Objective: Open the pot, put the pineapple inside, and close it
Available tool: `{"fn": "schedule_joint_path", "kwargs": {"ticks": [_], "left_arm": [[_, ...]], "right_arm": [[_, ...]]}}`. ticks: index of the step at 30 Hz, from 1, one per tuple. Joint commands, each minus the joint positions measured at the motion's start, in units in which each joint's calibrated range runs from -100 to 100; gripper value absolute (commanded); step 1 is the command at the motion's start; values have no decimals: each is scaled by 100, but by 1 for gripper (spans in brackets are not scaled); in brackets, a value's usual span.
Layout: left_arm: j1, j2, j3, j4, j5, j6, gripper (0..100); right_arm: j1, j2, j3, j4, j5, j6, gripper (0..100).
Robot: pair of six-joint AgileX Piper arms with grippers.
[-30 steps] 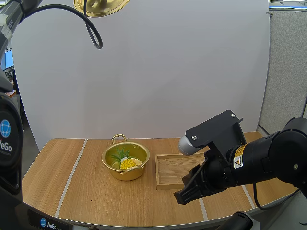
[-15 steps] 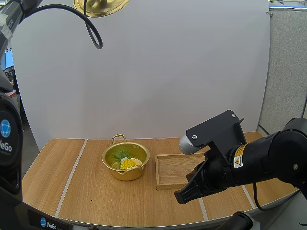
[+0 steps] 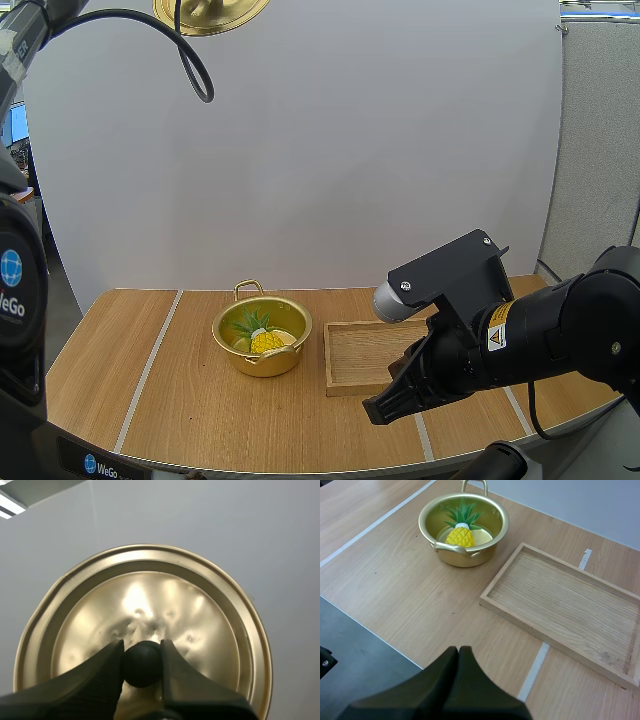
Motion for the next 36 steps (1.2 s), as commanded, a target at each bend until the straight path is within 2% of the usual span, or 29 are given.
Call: {"fn": "schedule_joint_path", "kwargs": {"ticks": [1, 3, 6, 9, 10, 11, 16, 20, 30, 36], "left_arm": [[14, -28, -42, -159, 1012, -68, 0], [14, -58, -42, -159, 2322, -68, 0], [14, -73, -42, -176, 3635, -68, 0], [14, -73, -42, -275, 3635, -79, 0], [14, -73, 6, -275, 3635, -160, 0], [14, -106, 76, -190, 3635, -554, 0], [14, -134, 289, -55, 3635, -779, 0], [14, -121, 722, -55, 3635, -623, 0], [14, -121, 2624, -55, 3635, -211, 0], [14, -121, 3752, -188, 3635, 500, 0]], "right_arm": [[-35, -48, -3, -53, 0, 17, 0], [-43, -48, -3, -115, 0, 17, 0], [-43, -48, -3, -115, 0, 17, 0], [-43, -48, -3, -115, 0, 17, 0], [-43, -48, -3, -115, 0, 17, 0], [-43, -48, -3, -115, 0, 17, 0], [-43, -48, -3, -115, 0, 17, 0], [-43, -48, -3, -115, 0, 17, 0], [-43, -48, -3, -115, 0, 17, 0], [-43, -48, -3, -115, 0, 17, 0]]}}
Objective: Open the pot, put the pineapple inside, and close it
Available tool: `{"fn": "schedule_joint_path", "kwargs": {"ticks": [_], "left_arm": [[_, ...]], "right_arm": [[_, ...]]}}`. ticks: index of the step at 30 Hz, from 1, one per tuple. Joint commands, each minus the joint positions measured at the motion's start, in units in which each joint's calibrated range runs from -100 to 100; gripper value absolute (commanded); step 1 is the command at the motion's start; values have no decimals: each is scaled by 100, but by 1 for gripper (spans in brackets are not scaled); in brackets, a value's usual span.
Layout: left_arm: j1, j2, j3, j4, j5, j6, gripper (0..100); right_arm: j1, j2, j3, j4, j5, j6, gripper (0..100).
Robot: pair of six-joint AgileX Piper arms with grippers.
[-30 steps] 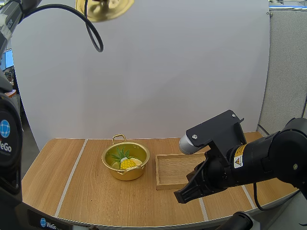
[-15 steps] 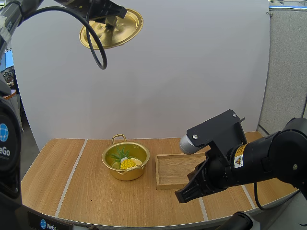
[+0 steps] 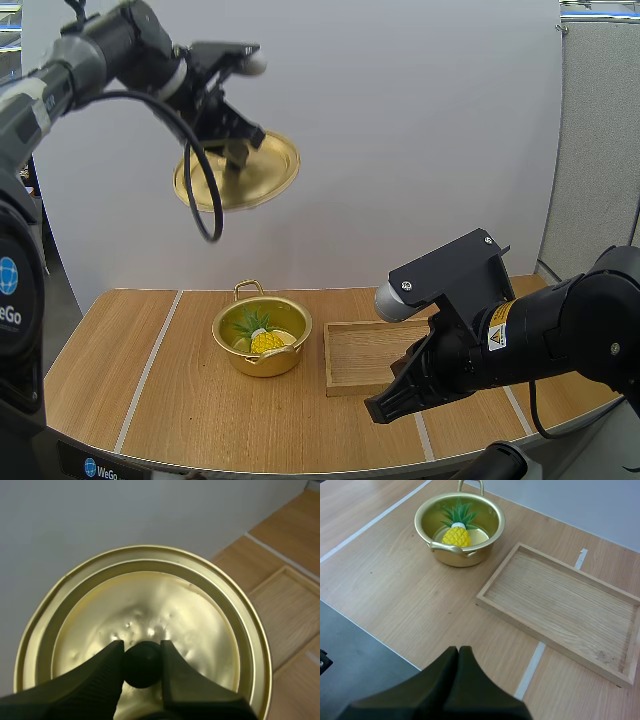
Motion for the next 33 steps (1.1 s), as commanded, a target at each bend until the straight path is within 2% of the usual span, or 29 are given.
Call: {"fn": "schedule_joint_path", "kwargs": {"ticks": [1, 6, 12, 33], "left_arm": [[7, -38, 963, -223, 0, 635, 0], [7, -38, 2016, -294, -97, 977, 0], [7, -10, 2921, -475, -1719, 1327, 0], [-16, 1748, 2998, -777, -3207, 1675, 0]], "right_arm": [[-17, -48, -3, -47, 0, 17, 0], [-17, -48, -3, -47, 0, 17, 0], [-17, -48, -3, -47, 0, 17, 0], [-17, -48, -3, -47, 0, 17, 0]]}}
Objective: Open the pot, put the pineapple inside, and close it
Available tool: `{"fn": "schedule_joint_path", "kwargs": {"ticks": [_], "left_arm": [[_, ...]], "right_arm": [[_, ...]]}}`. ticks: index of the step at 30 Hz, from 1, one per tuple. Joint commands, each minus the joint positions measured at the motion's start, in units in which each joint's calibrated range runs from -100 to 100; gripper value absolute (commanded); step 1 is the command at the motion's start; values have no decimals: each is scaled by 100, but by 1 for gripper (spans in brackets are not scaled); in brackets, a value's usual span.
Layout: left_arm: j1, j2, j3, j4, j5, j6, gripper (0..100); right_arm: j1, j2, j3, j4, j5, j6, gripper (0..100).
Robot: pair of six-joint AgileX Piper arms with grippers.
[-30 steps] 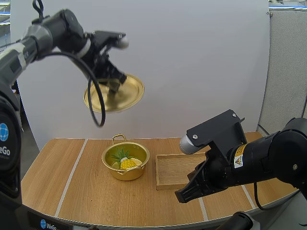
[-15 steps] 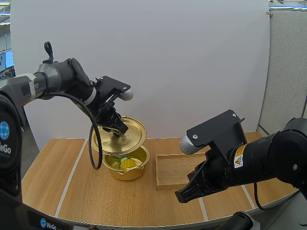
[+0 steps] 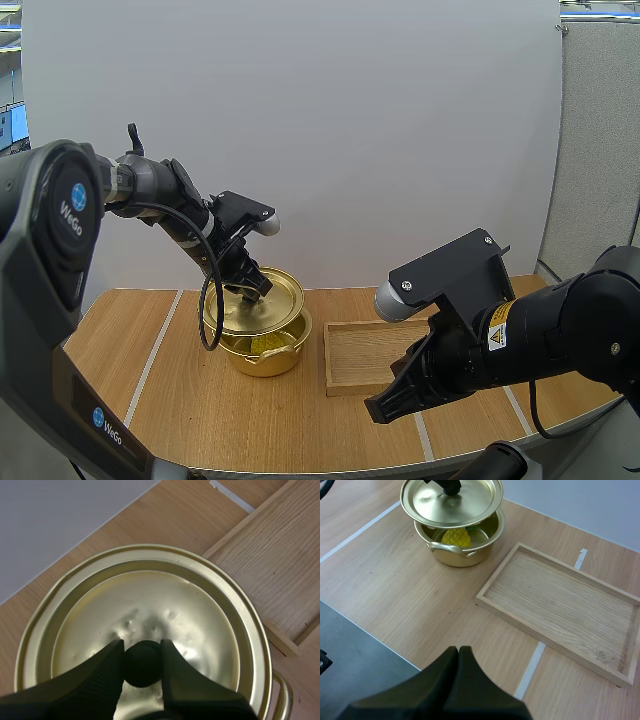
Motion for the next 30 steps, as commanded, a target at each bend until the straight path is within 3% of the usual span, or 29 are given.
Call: {"fn": "schedule_joint_path", "kwargs": {"ticks": [1, 9, 15, 30], "left_arm": [[-23, 130, -2, -140, -228, 69, 0], [-312, 453, -2, -127, -540, 125, 0], [-321, 539, -2, 516, -854, -266, 0], [-312, 539, -2, 451, -643, -266, 0]], "right_arm": [[-17, -48, -3, -43, 0, 17, 0], [-17, -48, -3, -43, 0, 17, 0], [-17, -48, -3, -43, 0, 17, 0], [-17, -48, -3, -43, 0, 17, 0]]}}
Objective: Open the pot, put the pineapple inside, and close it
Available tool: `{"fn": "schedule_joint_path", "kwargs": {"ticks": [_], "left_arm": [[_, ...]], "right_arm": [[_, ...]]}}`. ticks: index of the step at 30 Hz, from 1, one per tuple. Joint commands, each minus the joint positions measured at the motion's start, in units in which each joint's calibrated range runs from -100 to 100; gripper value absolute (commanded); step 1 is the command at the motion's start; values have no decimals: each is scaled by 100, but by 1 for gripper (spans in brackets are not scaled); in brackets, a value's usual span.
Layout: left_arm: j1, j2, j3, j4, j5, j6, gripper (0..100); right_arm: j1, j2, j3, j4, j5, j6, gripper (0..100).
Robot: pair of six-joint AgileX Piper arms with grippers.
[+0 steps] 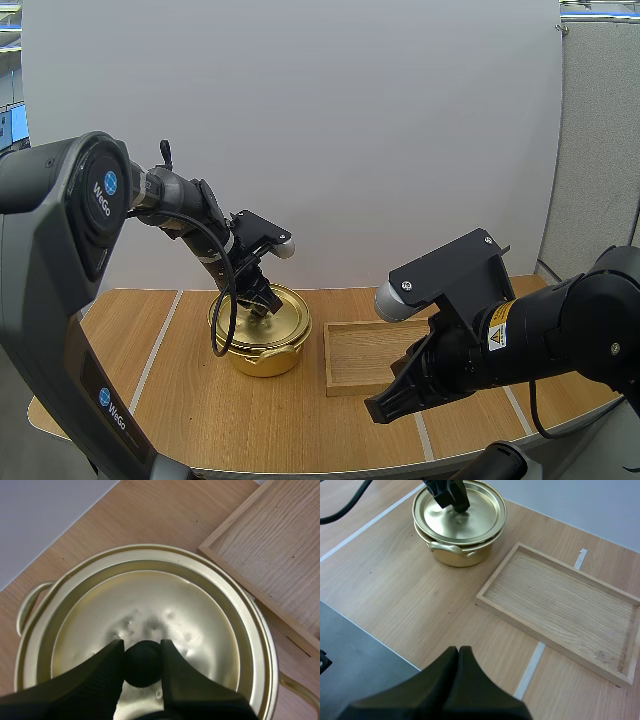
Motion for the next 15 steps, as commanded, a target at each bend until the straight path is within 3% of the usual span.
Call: {"fn": "schedule_joint_path", "kwargs": {"ticks": [1, 15], "left_arm": [[0, -11, -2, -97, 69, -38, 0], [0, 275, 13, -209, 176, 1, 0]], "right_arm": [[-17, -48, -3, -34, 0, 17, 0], [-17, -48, -3, -34, 0, 17, 0]]}}
